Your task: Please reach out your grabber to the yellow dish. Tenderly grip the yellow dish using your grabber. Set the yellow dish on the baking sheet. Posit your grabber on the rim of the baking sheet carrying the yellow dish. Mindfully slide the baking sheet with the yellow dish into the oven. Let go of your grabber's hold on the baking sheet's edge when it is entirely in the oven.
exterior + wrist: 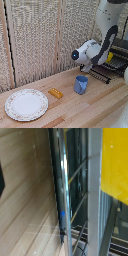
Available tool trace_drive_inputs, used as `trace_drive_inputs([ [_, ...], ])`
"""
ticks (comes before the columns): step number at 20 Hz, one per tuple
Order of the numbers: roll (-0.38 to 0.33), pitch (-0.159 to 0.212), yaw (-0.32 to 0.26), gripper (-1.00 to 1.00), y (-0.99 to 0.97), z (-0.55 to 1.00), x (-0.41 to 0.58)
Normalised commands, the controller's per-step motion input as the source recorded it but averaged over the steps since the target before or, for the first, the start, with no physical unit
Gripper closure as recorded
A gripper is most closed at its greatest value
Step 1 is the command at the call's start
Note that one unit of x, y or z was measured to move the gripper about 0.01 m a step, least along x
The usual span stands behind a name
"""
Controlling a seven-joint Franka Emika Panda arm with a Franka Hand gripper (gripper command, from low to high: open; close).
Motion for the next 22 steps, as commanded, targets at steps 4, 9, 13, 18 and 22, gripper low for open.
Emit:
trace_drive_inputs([
  [4,0.000,0.000,-0.032,1.00,-0.10,0.00,0.002],
  [9,0.000,-0.025,-0.013,1.00,-0.07,0.00,0.022],
  [13,0.000,-0.015,-0.018,1.00,-0.18,0.00,0.014],
  [18,0.157,0.009,-0.054,1.00,-0.40,0.45,0.051],
  [22,0.226,0.041,-0.022,1.00,-0.42,0.53,0.089],
])
